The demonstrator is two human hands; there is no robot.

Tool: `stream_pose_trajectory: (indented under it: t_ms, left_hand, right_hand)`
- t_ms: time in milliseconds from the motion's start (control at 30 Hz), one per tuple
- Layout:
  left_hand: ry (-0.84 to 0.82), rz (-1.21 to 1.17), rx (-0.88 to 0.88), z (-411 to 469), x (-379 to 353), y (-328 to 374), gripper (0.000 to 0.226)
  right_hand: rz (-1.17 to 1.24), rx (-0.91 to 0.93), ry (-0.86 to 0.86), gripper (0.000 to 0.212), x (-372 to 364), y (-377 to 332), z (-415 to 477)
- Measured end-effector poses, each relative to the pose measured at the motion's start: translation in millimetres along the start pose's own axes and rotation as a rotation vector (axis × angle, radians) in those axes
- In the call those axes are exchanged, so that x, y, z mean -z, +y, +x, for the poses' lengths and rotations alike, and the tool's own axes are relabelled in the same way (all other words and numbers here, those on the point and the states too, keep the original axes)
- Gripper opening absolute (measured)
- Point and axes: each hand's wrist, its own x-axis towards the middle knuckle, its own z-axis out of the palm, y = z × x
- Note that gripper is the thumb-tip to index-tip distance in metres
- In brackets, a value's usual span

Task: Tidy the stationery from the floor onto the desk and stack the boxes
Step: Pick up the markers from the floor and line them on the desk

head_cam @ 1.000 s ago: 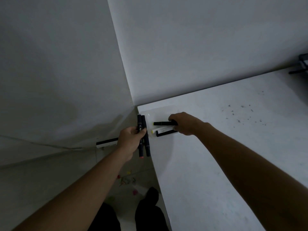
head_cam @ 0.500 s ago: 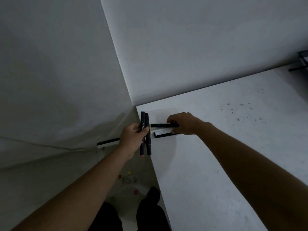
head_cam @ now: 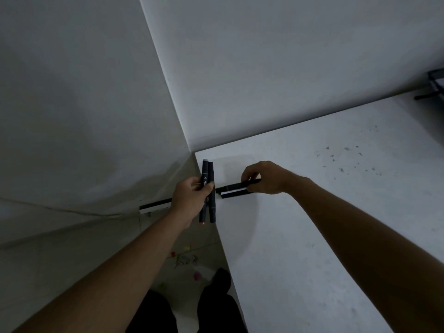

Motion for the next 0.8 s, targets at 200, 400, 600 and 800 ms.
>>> stream_pose_trajectory:
  t_ms: [200,400,600,800]
  left_hand:
    - [0.002,0.041,-0.060,0.5,-0.2,6.2,0.026]
    - [0.001,0.026,-0.094,5.7,-2.3,17.0,0.023]
    - [-0.003,-0.027,-0.080,13.7,-7.7,23.5,0.026]
    - [0.003,-0.007,-0.083,17.4,-12.2,23.1,0.025]
  right_hand:
    - [-0.061,0.049,0.025,0.018,-14.1,5.0,-0.4]
    - [-0.075,0.023,0.118,0.018,-22.1,6.9,1.2]
    - [-0.037,-0.011,0.201,0.030,-25.9,8.1,4.1]
    - [-0.099,0.010,0.112,0.021,-26.0,2.8,9.5]
